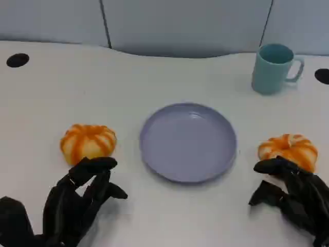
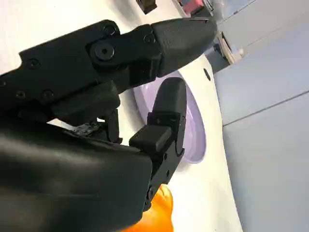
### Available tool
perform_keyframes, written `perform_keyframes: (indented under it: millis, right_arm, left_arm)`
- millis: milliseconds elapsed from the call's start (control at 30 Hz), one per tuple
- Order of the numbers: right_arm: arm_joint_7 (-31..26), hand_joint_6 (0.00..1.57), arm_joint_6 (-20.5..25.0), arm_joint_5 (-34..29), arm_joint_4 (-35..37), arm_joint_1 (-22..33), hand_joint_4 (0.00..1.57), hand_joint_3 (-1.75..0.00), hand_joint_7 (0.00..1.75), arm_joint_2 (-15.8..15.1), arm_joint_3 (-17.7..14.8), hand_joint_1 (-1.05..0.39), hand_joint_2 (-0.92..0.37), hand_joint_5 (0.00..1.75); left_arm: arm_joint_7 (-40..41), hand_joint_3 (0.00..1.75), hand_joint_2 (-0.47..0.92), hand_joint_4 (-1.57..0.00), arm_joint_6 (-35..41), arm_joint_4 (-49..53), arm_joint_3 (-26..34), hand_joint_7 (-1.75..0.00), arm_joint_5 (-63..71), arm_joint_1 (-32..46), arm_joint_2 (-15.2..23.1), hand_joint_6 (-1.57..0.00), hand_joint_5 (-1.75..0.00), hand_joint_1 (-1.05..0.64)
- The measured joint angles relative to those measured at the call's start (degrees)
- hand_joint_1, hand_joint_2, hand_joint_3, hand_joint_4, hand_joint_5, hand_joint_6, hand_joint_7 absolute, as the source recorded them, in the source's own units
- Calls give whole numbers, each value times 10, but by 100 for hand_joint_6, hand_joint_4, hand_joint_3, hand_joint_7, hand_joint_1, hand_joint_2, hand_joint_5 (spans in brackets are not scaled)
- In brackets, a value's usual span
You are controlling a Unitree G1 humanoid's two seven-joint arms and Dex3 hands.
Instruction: Grasp the bread from the table and place it into the plate.
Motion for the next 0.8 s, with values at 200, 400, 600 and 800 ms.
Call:
perform_keyframes:
  millis: [200,400,600,800]
  right_arm:
    - [0,66,-1,0,0,0,64,-20,98,0,0,-44,-92,142]
    - [-6,67,-2,-1,-1,0,65,-18,97,0,0,-45,-92,141]
    - [-2,66,-1,1,2,-2,64,-19,97,0,-1,-45,-92,141]
    - [-3,67,-2,0,2,-2,65,-21,97,0,-1,-45,-92,142]
  left_arm:
    - [3,16,92,-64,-1,0,0,-94,2,0,-1,-70,-158,-45]
    - [3,17,92,-64,0,0,0,-94,1,0,-1,-70,-158,-44]
    - [3,16,92,-64,0,0,0,-94,1,0,-1,-70,-157,-44]
    - [3,16,92,-65,-1,0,0,-95,2,0,-1,-71,-157,-46]
